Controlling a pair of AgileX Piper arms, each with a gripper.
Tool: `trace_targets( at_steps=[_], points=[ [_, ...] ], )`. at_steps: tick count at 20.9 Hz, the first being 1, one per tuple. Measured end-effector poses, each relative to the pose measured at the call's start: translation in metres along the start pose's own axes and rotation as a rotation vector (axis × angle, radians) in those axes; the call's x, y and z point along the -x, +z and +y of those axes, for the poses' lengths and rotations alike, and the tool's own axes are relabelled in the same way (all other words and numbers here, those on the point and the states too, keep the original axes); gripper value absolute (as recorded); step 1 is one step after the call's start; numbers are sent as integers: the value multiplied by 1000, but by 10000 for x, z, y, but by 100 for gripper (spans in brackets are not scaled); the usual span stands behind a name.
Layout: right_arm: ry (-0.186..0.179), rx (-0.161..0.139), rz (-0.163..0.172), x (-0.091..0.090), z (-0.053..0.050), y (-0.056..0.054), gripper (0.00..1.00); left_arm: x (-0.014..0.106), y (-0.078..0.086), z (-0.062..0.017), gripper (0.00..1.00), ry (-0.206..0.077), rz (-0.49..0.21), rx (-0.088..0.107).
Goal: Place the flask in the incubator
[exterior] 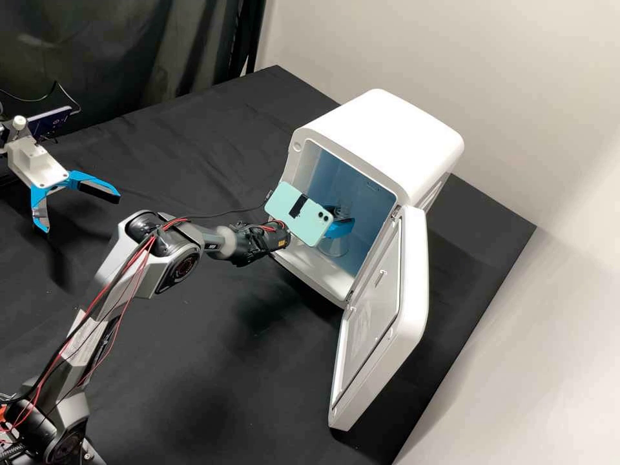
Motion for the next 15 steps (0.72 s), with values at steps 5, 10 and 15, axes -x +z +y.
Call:
trace_targets(
  at_steps=[5,10,15],
  points=[
    [10,-3,4,-61,27,-10,0,0,0,0,100,0,0,0],
    [2,8,-5,-132,-26,9,0,0,0,0,100,0,0,-2],
    [12,43,6,-222,-31,-19,0,0,0,0,100,0,0,-6]
  ],
)
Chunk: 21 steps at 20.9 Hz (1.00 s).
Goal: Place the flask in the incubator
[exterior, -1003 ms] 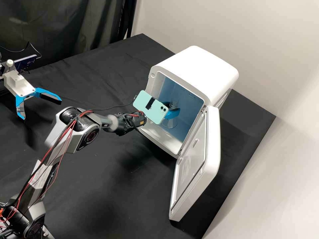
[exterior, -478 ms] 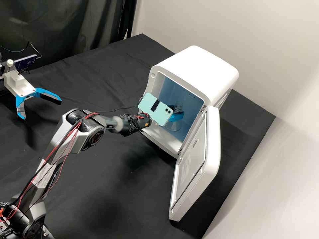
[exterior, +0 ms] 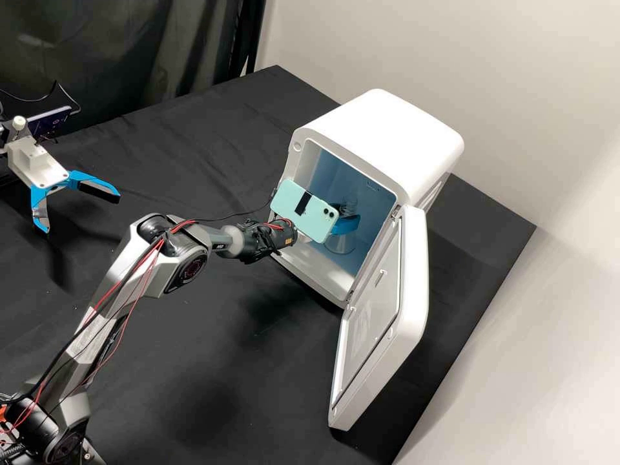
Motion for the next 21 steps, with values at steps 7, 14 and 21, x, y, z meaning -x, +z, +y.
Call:
trace_targets(
  at_steps=[7,14,21],
  points=[
    [7,67,7,-151,10,-54,0,-6,-8,-13,100,-6,0,9],
    [6,78,5,-190,4,-60,0,-6,-8,-13,100,-6,0,9],
    [0,77,1,-199,-30,-41,0,-13,5,-15,100,-9,-9,8]
  ],
)
